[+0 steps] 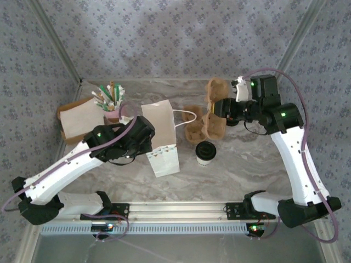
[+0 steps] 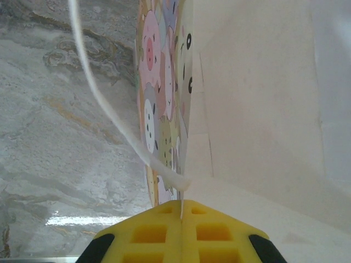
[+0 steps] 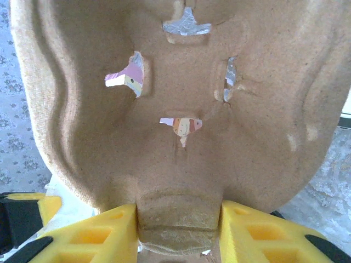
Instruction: Pack the takeout coffee
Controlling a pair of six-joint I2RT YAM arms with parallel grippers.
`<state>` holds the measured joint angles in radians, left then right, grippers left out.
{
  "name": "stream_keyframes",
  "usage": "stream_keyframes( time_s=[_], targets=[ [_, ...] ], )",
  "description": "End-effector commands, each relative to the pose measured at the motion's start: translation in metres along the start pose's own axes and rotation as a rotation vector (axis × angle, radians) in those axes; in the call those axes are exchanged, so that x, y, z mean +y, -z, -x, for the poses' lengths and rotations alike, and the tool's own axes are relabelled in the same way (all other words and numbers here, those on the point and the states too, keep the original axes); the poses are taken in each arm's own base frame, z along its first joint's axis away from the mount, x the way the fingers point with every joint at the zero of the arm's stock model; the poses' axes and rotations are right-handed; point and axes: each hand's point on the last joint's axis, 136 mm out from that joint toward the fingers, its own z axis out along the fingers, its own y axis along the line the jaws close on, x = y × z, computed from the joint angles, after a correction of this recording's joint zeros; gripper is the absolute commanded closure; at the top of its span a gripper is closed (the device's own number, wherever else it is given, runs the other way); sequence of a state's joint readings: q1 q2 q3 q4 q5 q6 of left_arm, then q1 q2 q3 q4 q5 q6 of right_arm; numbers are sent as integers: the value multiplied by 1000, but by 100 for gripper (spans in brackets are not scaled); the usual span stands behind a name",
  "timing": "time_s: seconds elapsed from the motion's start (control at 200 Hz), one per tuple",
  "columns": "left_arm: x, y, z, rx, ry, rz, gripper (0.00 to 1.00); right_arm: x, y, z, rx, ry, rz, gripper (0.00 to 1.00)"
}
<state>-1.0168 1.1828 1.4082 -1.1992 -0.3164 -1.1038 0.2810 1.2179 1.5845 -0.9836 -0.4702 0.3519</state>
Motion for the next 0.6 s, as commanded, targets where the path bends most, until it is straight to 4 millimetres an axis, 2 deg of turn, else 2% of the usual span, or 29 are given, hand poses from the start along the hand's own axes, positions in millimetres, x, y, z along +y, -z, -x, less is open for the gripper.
stream_keyframes(
  time_s=[0.0,0.44,0.53,0.595],
  targets=[
    [0,6,0,-22,27,-17,96,10,12,-1,-6,-17,34,58],
    [-25,5,-13,11,-10,-73,93,27,28,5,-31,-11,68,58],
    [-31,6,-14,10,-11,-94,82,30,31,5,-36,-13,79,59],
    [-34,7,-13,7,-14,-109,67,33,32,6,-38,-15,87,59]
  ],
)
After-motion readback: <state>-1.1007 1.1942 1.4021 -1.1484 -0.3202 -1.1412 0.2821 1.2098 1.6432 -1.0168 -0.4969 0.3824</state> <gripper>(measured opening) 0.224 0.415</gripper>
